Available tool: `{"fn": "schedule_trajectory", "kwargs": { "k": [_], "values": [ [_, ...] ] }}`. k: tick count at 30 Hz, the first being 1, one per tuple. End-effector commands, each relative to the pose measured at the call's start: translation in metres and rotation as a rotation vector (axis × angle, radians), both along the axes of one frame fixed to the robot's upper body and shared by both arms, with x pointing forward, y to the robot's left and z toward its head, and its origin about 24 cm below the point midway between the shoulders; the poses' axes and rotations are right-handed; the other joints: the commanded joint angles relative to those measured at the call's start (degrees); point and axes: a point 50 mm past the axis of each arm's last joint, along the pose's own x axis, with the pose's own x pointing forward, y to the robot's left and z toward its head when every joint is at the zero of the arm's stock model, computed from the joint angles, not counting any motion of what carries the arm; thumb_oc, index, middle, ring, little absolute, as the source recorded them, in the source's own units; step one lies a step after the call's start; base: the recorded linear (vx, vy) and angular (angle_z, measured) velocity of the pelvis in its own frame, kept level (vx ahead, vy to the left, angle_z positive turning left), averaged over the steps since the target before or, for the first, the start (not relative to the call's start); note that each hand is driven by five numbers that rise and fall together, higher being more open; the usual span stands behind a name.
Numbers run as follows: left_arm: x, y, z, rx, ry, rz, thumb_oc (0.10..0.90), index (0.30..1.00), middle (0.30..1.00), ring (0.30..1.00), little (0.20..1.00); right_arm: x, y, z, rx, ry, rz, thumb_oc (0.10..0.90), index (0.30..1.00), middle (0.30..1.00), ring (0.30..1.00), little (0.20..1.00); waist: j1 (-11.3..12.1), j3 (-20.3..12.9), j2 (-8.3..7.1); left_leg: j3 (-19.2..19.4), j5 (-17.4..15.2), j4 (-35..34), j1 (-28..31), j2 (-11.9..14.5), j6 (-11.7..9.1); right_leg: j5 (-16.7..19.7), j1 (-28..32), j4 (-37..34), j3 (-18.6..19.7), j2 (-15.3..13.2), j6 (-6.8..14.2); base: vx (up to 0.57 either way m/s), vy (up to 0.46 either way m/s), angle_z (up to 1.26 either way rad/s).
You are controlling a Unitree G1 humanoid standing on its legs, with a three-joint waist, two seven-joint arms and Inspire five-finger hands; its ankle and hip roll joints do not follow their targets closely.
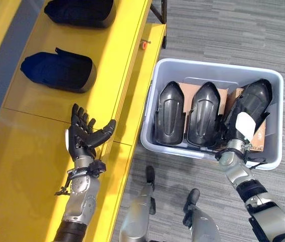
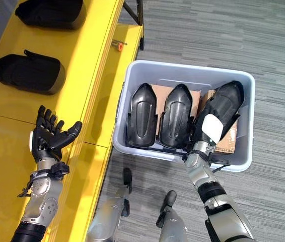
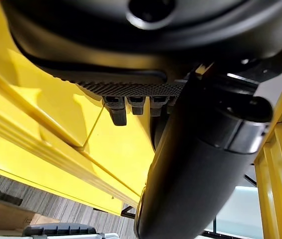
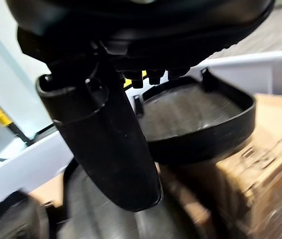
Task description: Move parts from the plastic box to the shelf.
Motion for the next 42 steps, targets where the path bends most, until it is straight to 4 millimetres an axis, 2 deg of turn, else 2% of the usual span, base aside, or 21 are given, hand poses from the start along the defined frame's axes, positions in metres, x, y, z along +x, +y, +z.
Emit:
{"fn": "schedule_trajectory", "kwargs": {
  "k": [1,9,15,22,29,33,36,42],
  "values": [
    [0.005,-0.010,0.018,0.021,-0.092,-0.067,0.900,1.000,1.000,1.000,1.000,0.009,-0.012,0.054,-0.176,-0.223,-0.064,0.900,1.000,1.000,1.000,1.000,-0.5,-1.6,0.18,-2.6,-5.8,1.1,0.8,-0.7,-4.4,-4.7,-3.4,5.5,1.3,2.8,-2.8,-0.03,0.011,-0.10],
    [0.004,-0.012,0.017,0.020,-0.090,-0.103,0.900,1.000,1.000,1.000,1.000,0.003,-0.037,0.053,-0.203,-0.183,-0.169,0.900,1.000,1.000,1.000,1.000,-1.3,-1.1,0.48,-2.0,-6.0,1.3,1.2,-0.7,-4.3,-4.5,-3.9,5.9,2.1,2.7,-2.5,-0.01,0.006,-0.06],
    [0.003,-0.012,0.014,0.016,-0.077,-0.117,0.900,1.000,1.000,1.000,1.000,0.000,-0.050,0.047,-0.201,-0.109,-0.180,0.900,1.000,1.000,1.000,1.000,-1.7,-0.8,0.55,-1.6,-6.1,1.4,1.5,-0.7,-4.3,-4.3,-4.1,6.0,2.4,2.6,-2.3,0.00,-0.002,-0.01],
    [0.005,-0.013,0.015,0.021,-0.080,-0.128,0.900,1.000,1.000,1.000,1.000,0.003,-0.051,0.047,-0.240,-0.061,-0.158,0.900,1.000,1.000,1.000,1.000,-1.6,0.2,0.82,-1.4,-6.3,2.2,0.4,-0.9,-4.1,-4.5,-5.7,7.6,2.4,2.4,-2.3,-0.02,-0.012,-0.03],
    [0.007,-0.015,0.014,0.026,-0.090,-0.141,0.900,1.000,1.000,1.000,1.000,0.013,-0.039,0.065,-0.467,-0.092,-0.082,0.900,1.000,1.000,1.000,1.000,-1.1,1.7,1.36,-1.3,-6.1,2.4,-1.4,-1.3,-3.8,-4.7,-8.1,9.0,2.5,2.5,-2.1,-0.05,-0.017,-0.02],
    [0.006,-0.013,0.015,0.037,-0.102,-0.138,0.900,1.000,1.000,1.000,1.000,0.015,-0.032,0.067,-0.521,-0.092,-0.050,0.900,1.000,1.000,1.000,1.000,-1.1,1.9,1.32,-1.2,-6.0,2.2,-1.8,-1.1,-3.8,-4.7,-8.7,9.2,2.6,2.5,-2.0,-0.01,-0.002,0.00],
    [0.007,-0.014,0.017,0.039,-0.113,-0.147,0.900,1.000,1.000,1.000,1.000,0.017,-0.024,0.074,-0.682,-0.129,-0.034,0.900,1.000,1.000,1.000,1.000,-1.0,2.0,1.28,-0.8,-5.8,2.0,-1.9,-1.0,-3.8,-4.5,-9.0,9.0,2.6,2.5,-1.7,0.00,0.000,0.00],
    [0.009,-0.017,0.020,0.049,-0.106,-0.168,0.900,1.000,1.000,1.000,1.000,0.018,-0.024,0.085,-0.816,-0.135,-0.054,0.900,1.000,1.000,1.000,1.000,-0.8,2.0,1.02,-0.7,-6.1,2.6,-2.3,-0.9,-3.7,-4.4,-9.3,9.2,2.4,2.3,-1.5,0.00,0.000,0.00]
  ]
}}
